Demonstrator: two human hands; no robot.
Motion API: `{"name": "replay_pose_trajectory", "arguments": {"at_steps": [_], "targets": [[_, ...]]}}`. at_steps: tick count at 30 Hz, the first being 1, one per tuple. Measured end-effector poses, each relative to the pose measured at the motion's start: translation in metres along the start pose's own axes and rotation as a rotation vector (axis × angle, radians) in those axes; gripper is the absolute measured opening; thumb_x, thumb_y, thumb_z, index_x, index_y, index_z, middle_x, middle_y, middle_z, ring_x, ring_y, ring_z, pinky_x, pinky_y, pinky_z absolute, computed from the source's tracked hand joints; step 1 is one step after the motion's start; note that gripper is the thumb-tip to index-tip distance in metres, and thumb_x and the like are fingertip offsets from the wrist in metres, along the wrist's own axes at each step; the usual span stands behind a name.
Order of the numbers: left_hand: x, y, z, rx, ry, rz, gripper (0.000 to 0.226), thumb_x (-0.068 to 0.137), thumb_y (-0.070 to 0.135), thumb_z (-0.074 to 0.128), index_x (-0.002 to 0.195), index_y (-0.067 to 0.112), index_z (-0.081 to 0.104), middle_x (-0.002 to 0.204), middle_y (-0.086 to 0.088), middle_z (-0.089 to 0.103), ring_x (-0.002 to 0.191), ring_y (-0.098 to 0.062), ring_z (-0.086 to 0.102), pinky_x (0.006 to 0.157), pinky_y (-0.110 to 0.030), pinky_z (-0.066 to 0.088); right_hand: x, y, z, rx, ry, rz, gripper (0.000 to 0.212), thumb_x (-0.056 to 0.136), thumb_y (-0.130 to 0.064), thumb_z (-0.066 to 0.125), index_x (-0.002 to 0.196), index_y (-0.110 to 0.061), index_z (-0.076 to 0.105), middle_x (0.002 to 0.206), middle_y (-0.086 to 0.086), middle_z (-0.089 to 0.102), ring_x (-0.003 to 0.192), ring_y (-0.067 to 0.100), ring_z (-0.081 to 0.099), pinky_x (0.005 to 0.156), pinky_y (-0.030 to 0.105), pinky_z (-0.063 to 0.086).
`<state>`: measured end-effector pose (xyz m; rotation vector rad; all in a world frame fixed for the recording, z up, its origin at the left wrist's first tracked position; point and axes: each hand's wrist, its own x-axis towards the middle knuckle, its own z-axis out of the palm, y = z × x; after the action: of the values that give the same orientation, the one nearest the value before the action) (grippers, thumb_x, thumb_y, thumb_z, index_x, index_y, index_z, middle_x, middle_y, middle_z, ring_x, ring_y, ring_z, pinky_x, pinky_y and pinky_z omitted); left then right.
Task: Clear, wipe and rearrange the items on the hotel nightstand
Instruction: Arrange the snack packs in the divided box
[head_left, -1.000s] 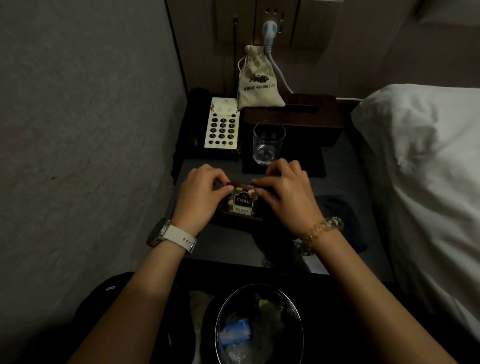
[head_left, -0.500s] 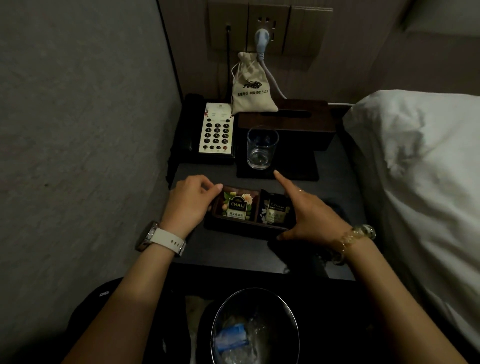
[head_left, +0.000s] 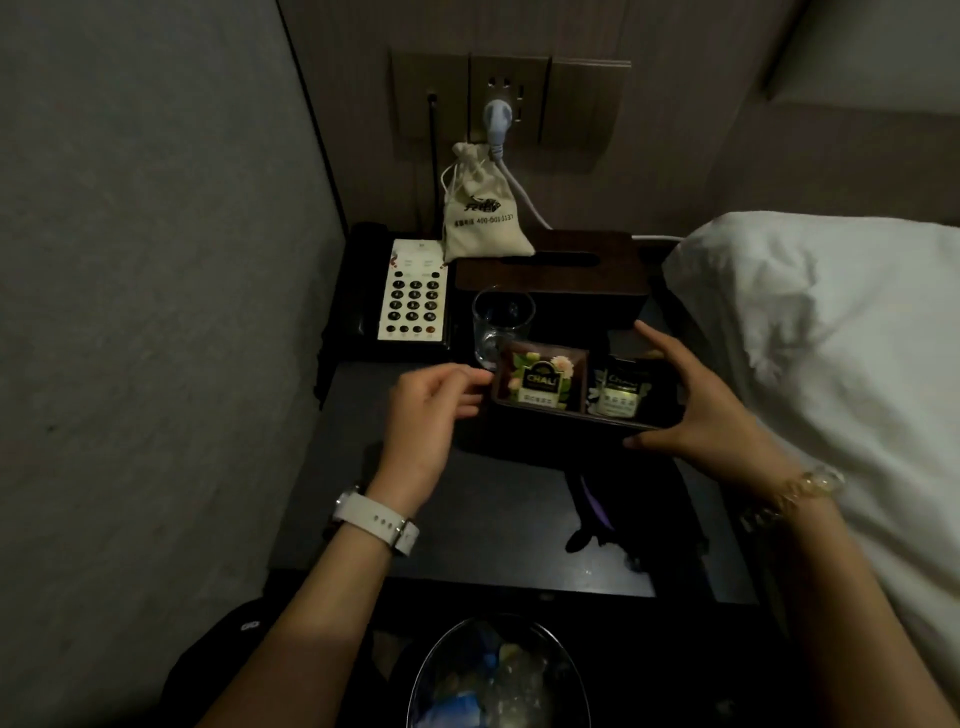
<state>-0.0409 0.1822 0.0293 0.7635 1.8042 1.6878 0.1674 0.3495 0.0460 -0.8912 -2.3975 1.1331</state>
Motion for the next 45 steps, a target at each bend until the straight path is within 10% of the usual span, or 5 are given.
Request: {"name": "replay_pose_trajectory", "arguments": {"at_steps": [11,21,27,38,45], "targets": [[0.018,0.002,0.067,-0.062,-0.139,-0.083,0.039,0.100,0.004,0.042,0.137,0.005,0.051,0.134,-0.005,0.052,0.119,-0.016,0.057,0.101,-0.028,0.049,0.026,0.040,-0.022,-0.010,0.196,0.121,0.099,0.057,0.005,0.087,0.143,-0.011,0.041,0.134,0.012,0.048,0.127,0.021,0.047,0.110,0.033,0.037],[0.024,-0.006,0.081,-0.069,-0.155,-0.192,0.048,0.099,0.012,0.044,0.146,0.022,0.041,0.105,0.018,0.050,0.097,0.003,0.051,0.096,-0.029,0.045,0.048,0.054,-0.013,0.065,0.240,0.176,0.106,0.059,0.011,0.083,0.149,-0.015,0.034,0.143,0.006,0.048,0.125,0.008,0.044,0.099,0.016,0.036],[0.021,-0.010,0.087,-0.107,-0.146,-0.234,0.053,0.099,0.013,0.044,0.149,0.027,0.031,0.148,0.005,0.036,0.137,-0.011,0.036,0.101,-0.025,0.038,0.052,0.057,-0.001,0.110,0.314,0.207,0.106,0.065,0.010,0.081,0.152,-0.018,0.027,0.144,0.003,0.047,0.125,0.001,0.039,0.096,0.011,0.035],[0.019,-0.016,0.091,-0.083,-0.126,-0.236,0.059,0.097,0.021,0.053,0.151,0.023,0.028,0.153,0.005,0.025,0.141,-0.010,0.028,0.114,-0.036,0.033,0.054,0.055,0.019,-0.142,0.452,0.301,0.083,0.072,-0.020,0.084,0.144,-0.015,0.043,0.131,0.012,0.059,0.119,0.027,0.057,0.099,0.039,0.049],[0.020,-0.014,0.087,-0.093,-0.156,-0.263,0.067,0.097,0.023,0.054,0.154,0.030,0.019,0.158,0.000,0.023,0.144,-0.012,0.026,0.107,-0.028,0.031,0.056,0.054,0.020,-0.038,0.451,0.318,0.076,0.074,-0.009,0.081,0.142,-0.009,0.046,0.131,0.011,0.061,0.122,0.024,0.057,0.099,0.024,0.041]]}}
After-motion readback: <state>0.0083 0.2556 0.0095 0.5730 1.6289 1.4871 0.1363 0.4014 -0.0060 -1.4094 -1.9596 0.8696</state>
